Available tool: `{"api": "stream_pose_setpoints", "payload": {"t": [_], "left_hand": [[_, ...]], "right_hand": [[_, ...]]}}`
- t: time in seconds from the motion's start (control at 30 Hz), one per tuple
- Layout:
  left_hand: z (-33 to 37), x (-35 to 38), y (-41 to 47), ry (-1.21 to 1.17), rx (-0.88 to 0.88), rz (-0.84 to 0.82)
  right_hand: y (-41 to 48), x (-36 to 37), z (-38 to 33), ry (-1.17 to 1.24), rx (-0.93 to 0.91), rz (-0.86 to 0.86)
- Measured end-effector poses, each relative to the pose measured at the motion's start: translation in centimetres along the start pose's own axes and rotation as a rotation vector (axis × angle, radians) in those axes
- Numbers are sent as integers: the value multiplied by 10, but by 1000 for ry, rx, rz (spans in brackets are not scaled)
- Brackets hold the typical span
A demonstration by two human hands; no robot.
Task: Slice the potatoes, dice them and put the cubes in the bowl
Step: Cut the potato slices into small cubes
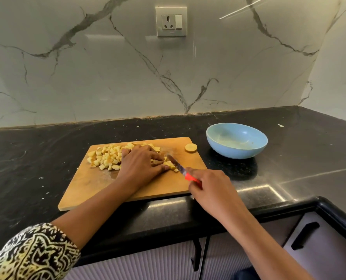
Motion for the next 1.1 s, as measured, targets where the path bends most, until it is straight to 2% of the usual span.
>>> {"api": "stream_pose_setpoints", "payload": {"t": [0.2,0.37,0.5,0.7,0.8,1.1], "left_hand": [[1,0,2,-82,48,-79],[38,18,7,-33,280,-228],[42,10,18,-121,369,-146],[20,1,28,-102,334,-150],[4,-6,27,-169,282,-158],[-49,-33,23,-389,112,37]], "right_hand": [[6,-12,24,135,40,126],[11,-17,42,285,104,216],[12,-13,48,324,116,203],[14,-11,51,326,113,192],[16,-9,53,325,118,200],[18,-7,54,316,110,205]]}}
Point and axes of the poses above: each hand's wrist, its own y-axis towards the middle knuckle, its own x-axis out of the palm, z = x × y, the point moved 8 cm from there along y, towards the middle knuckle, and after that the axes turned 7 degrees about y, right-handed, at the moved point
